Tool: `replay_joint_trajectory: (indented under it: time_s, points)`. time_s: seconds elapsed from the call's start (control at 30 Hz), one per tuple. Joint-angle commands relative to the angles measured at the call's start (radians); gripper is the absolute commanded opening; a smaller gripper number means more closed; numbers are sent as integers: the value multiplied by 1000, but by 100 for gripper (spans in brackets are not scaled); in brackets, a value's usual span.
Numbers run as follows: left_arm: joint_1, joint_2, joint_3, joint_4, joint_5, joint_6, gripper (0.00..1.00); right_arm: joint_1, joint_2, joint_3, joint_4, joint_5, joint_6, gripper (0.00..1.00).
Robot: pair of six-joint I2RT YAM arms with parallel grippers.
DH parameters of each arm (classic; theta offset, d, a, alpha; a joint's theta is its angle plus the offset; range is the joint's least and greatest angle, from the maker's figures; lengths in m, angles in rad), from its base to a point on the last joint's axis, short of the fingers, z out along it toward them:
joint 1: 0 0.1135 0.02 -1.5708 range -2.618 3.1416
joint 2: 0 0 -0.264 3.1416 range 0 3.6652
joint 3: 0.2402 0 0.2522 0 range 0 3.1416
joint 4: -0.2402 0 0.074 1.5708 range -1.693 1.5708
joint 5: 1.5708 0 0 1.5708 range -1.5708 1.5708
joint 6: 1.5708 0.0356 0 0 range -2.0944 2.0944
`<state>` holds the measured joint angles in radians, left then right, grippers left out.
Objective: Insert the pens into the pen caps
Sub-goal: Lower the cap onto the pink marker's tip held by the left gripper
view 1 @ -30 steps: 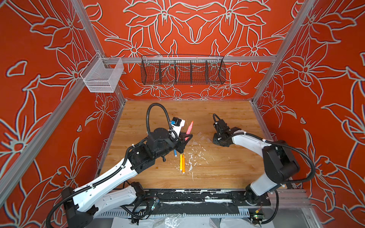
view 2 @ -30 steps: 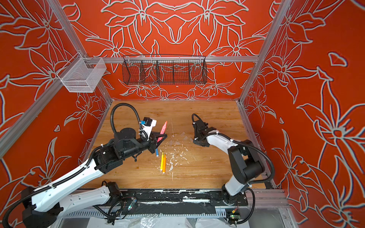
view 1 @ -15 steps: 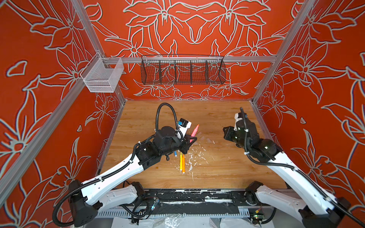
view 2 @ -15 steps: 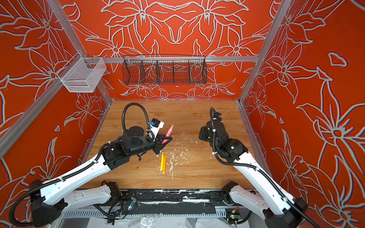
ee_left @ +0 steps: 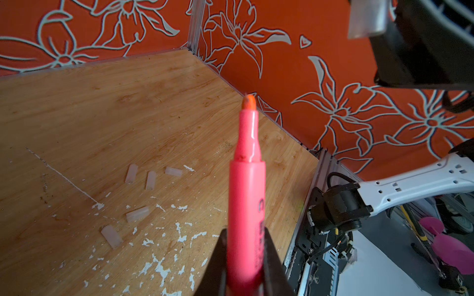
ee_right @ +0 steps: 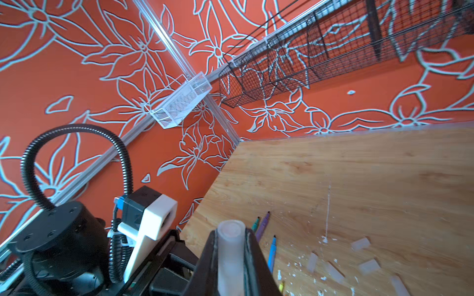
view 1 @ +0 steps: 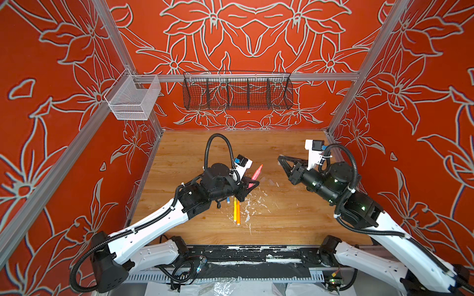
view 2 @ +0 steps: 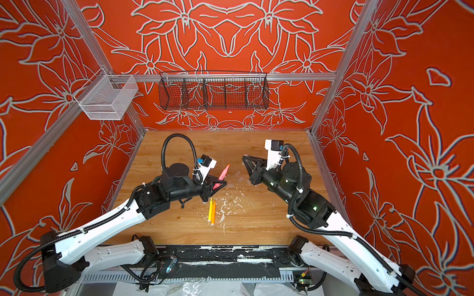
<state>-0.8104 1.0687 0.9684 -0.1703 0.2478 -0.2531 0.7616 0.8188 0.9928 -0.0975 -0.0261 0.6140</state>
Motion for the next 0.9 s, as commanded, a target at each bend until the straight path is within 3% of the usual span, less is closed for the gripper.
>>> replay_joint_trajectory:
  time_s: [0.0, 0.4, 0.87]
  points:
    - [4, -21, 23, 32, 27, 13, 0, 8, 17, -36, 228, -118, 46, 16]
    - [4, -32, 18, 35, 35, 13, 0, 10, 114, -41, 300, -142, 93, 14]
    - [4, -63, -5, 51, 1, 8, 0, 11, 149, -114, 331, -48, 162, 13]
